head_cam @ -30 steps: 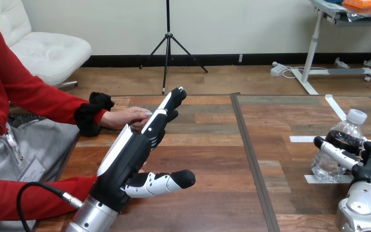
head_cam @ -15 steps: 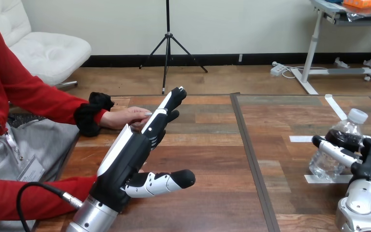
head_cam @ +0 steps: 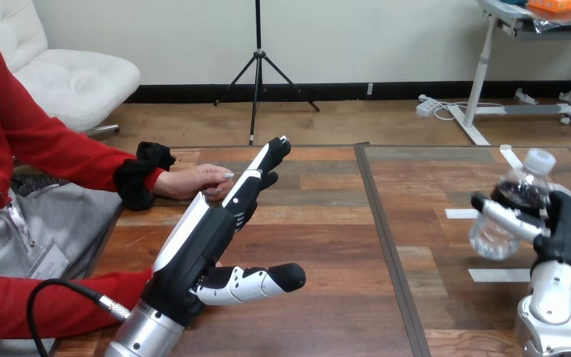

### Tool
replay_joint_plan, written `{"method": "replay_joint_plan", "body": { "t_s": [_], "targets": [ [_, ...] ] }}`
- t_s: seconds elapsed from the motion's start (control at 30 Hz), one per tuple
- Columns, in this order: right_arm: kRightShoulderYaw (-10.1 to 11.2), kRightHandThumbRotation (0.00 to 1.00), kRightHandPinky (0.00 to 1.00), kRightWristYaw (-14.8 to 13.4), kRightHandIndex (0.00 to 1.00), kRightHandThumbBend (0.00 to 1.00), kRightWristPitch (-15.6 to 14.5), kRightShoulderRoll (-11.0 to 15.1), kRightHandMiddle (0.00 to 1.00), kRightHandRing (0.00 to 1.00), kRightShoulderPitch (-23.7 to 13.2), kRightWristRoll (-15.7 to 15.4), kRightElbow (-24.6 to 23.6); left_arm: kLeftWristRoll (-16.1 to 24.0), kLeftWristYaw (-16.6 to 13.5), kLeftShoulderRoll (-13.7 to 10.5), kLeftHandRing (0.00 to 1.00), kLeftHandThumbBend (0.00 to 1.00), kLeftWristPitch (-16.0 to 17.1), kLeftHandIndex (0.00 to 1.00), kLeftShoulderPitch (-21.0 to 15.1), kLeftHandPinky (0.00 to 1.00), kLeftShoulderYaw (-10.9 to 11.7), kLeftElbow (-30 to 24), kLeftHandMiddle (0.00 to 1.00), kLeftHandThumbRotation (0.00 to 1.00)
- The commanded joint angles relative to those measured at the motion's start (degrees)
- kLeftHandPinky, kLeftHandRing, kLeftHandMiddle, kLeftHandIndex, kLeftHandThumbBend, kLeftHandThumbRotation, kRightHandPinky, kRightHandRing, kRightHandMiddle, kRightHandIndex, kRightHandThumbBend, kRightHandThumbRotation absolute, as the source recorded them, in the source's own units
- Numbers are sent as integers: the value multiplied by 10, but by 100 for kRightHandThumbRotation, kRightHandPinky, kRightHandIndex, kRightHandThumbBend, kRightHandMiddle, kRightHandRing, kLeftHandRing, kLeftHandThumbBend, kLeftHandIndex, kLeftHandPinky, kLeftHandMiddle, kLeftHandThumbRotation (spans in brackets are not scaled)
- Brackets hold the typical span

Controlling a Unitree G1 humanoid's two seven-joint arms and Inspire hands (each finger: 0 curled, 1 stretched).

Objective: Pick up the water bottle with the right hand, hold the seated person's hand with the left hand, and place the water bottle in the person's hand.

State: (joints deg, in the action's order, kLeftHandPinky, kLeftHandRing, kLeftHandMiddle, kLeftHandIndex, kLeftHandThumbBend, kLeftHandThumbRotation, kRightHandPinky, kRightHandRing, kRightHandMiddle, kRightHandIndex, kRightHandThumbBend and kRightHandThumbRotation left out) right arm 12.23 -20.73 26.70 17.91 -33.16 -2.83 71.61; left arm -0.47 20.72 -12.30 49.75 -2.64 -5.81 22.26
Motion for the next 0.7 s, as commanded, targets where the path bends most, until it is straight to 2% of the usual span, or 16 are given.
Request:
{"method": "replay_joint_plan", "body": {
  "t_s": [0.0,0.17,0.47,0.57,0.67],
  "targets": [
    [-15,0,60,9,55,85,44,4,56,53,-16,-11,-65,2,-11,1,100,100,-5,100,-39,97,9,-5,100,66],
    [-18,0,57,15,55,86,44,2,57,52,-7,-10,-88,13,-18,-3,100,100,-4,100,-44,98,13,2,100,66],
    [-26,0,53,32,55,85,43,-2,56,52,26,-13,-159,19,-33,-3,100,100,-11,100,-49,100,18,12,100,64],
    [-32,0,53,28,55,86,36,-1,56,52,38,-21,-184,50,-57,-7,100,100,-2,100,-52,100,24,16,100,65],
    [-30,0,52,38,55,86,34,-6,56,53,50,-16,-209,43,-55,-8,100,100,3,100,-57,99,24,24,100,64]
  ]
}}
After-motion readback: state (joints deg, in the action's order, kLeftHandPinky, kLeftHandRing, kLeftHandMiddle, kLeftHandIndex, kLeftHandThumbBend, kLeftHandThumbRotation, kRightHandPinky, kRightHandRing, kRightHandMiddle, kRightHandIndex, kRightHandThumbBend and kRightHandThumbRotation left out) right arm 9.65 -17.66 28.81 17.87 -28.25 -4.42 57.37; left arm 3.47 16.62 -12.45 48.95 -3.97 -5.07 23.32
